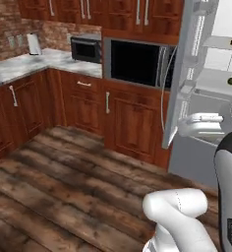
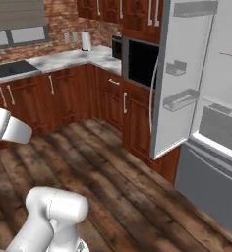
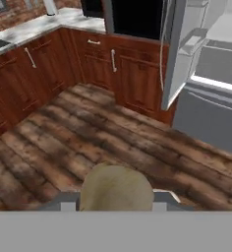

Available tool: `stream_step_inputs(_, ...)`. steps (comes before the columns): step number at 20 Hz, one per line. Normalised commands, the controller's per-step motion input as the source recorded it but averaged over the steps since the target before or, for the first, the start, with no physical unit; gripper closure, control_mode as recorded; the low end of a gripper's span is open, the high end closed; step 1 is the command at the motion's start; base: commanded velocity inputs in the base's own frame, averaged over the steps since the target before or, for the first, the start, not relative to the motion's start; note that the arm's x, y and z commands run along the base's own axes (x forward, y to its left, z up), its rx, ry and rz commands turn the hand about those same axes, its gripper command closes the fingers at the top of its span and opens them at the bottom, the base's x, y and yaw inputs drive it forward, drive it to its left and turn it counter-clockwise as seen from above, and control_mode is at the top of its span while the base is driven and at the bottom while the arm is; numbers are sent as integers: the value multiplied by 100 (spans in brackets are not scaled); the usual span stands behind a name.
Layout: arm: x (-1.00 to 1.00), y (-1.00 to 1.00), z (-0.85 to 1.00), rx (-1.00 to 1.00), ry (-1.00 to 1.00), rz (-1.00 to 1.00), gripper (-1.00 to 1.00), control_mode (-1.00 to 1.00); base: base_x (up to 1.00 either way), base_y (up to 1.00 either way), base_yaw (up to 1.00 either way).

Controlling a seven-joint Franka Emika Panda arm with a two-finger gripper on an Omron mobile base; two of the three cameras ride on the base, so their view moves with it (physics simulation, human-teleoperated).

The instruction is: Gather the lime and garlic from the fridge and place them on a tray on the dining counter. Then gather the chicken drumsticks from the fridge and place them on the other tray.

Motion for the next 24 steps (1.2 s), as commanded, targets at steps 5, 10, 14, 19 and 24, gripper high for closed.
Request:
stream_step_inputs(5, 0, 0, 0, 0, 0, 0, 100, 100, 0, 0, 100)
stream_step_inputs(10, 0, 0, 0, 0, 0, 0, 100, 100, 0, 0, 100)
stream_step_inputs(14, 0, 0, 0, 0, 0, 0, 100, 100, 0, 0, 100)
stream_step_inputs(19, 0, 0, 0, 0, 0, 0, 100, 100, 0, 0, 100)
stream_step_inputs(24, 0, 0, 0, 0, 0, 0, 100, 100, 0, 0, 100)
